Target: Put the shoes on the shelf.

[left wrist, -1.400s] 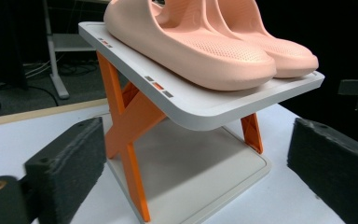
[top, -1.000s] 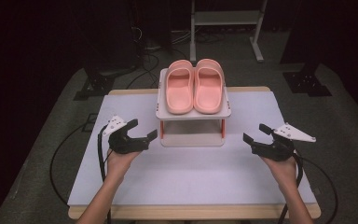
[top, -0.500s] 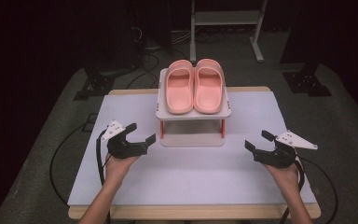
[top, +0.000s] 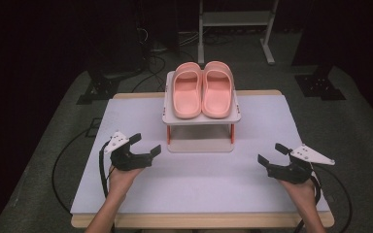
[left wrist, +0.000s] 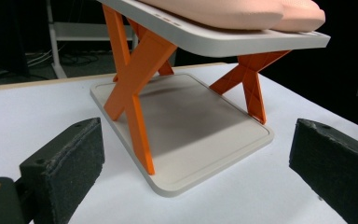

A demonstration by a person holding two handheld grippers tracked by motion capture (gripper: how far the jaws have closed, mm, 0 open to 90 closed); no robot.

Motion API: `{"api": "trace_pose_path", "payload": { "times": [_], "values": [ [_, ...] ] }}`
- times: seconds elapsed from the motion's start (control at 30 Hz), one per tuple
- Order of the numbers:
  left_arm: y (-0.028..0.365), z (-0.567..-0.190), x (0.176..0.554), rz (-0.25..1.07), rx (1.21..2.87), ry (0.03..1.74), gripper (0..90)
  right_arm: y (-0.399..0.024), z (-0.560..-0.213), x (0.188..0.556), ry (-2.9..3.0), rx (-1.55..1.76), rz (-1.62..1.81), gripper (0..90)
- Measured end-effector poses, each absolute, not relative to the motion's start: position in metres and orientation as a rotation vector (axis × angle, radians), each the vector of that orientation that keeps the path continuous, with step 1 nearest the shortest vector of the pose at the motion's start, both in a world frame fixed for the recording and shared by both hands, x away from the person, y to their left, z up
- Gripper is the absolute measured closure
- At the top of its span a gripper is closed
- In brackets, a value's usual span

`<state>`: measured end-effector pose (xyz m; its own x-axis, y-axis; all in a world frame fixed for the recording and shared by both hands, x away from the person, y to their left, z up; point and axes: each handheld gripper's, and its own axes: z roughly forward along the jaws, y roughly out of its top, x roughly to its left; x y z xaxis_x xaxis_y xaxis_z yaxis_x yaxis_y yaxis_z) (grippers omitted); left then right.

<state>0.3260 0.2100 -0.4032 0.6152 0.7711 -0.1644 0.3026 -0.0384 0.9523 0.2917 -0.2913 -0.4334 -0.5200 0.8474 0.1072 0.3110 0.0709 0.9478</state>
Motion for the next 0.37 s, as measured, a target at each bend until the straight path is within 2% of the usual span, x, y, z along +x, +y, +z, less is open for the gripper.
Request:
{"api": "trace_pose_path", "payload": {
  "times": [0.37],
  "values": [
    [0.209, -0.434, 0.291, 0.5, 1.588, 0.914, 3.0, -0.294, -0.449, 0.271, 1.855, 1.143, 1.459, 14.9]
  ]
}}
